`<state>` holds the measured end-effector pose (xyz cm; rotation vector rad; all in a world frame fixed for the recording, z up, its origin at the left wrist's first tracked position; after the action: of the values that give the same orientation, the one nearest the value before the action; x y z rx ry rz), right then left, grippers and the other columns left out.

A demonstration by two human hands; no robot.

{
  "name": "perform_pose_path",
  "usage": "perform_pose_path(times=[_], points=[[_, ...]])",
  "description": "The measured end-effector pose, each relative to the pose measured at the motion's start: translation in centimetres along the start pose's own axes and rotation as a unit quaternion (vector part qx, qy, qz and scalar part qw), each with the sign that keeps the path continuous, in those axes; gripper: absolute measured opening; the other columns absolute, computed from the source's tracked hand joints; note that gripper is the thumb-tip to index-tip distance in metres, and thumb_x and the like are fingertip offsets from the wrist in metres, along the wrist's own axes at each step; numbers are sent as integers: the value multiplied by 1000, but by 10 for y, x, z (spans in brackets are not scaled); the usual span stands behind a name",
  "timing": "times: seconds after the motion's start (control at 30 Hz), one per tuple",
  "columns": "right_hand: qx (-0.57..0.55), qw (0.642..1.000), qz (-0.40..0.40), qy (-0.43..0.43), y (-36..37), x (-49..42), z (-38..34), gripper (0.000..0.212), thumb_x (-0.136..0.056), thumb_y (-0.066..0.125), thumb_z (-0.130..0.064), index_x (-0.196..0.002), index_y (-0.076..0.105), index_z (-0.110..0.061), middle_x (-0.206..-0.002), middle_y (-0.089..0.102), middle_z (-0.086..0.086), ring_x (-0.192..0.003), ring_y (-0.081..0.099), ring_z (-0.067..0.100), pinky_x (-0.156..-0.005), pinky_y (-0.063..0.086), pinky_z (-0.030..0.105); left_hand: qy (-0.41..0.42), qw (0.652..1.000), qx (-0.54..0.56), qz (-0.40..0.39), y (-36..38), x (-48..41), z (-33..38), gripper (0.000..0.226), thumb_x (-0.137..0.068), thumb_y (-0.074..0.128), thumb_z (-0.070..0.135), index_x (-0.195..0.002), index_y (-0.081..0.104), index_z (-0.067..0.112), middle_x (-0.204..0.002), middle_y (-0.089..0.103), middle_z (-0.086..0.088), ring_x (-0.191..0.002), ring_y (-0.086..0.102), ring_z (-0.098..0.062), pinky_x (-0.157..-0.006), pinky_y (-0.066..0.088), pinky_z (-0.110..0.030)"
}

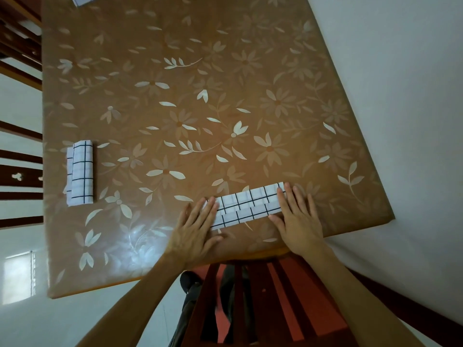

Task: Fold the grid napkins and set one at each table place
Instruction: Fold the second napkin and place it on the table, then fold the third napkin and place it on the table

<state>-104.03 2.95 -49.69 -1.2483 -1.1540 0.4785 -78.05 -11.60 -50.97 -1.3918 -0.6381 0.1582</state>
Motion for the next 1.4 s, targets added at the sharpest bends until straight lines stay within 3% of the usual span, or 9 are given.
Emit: perform_pose_path(times=[0.17,0.3,0.37,0.43,0.5,0.6,0.7,0.97,1.4], points=[[-25,999,-18,8,-17,2,-11,93,-87,-15,-71,-159,13,-19,-168,5,11,-155,-1,31,-125,0,47,-64,998,17,10,-12,12,-1,68,-102,23,53,-151,43,10,-163,35,-15,-149,36,-35,-119,25,-54],[-44,999,7,15,-54,4,-24,66,-102,19,-54,-157,22,-18,-167,9,11,-155,2,30,-124,0,47,-120,988,90,46,-44,-1,8,44,-100,34,35,-127,61,12,-148,50,-14,-135,48,-37,-110,40,-53],[-56,998,17,8,-72,8,-35,52,-105,35,-39,-153,33,-18,-165,19,8,-154,10,27,-124,7,46,-144,977,147,48,-61,-4,9,32,-100,44,27,-118,65,12,-128,64,-11,-113,62,-34,-97,50,-48],[-55,998,18,0,-85,11,-49,48,-104,39,-34,-150,37,-18,-164,22,8,-153,13,26,-124,14,45,-173,968,182,20,-75,-2,6,26,-101,46,25,-108,67,12,-108,71,-9,-90,69,-31,-80,60,-44],[-58,998,8,-4,-94,16,-67,48,-104,42,-32,-149,37,-18,-163,23,9,-151,20,27,-123,21,43,-183,967,175,-7,-83,6,-3,26,-101,45,28,-105,66,14,-101,73,-7,-83,71,-30,-74,62,-42],[-83,996,1,-22,-104,26,-99,46,-102,47,-28,-146,41,-17,-150,45,6,-135,45,24,-110,39,37,-189,962,199,-16,-91,29,-23,32,-101,43,36,-105,68,16,-99,75,-5,-84,72,-29,-74,61,-41],[-101,994,-11,-41,-111,39,-135,49,-99,53,-24,-145,40,-14,-135,58,8,-120,56,26,-99,46,37,-206,959,189,-41,-92,62,-48,36,-102,43,36,-109,70,14,-106,75,-7,-95,71,-29,-84,60,-41],[-161,985,-45,-50,-113,88,-243,53,-91,64,-20,-142,49,-19,-138,57,4,-125,55,24,-102,46,35,-245,933,258,-52,-102,174,-129,28,-99,53,27,-118,72,19,-125,71,-5,-114,65,-26,-100,53,-38],[-183,981,-26,-54,-90,160,-406,46,-89,63,-24,-135,57,-25,-132,63,-3,-122,59,18,-103,49,36,-211,915,342,-26,-88,316,-227,28,-101,56,31,-120,70,17,-121,70,-1,-106,66,-20,-94,56,-32]])
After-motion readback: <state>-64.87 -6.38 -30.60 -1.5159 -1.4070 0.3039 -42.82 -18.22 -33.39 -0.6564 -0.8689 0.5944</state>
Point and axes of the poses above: each hand's wrist, its own x-axis away from the middle knuckle, its own y-axis out of the palm, z = x × y, the point moved 1 cm from there along -x, towards the middle knuckle
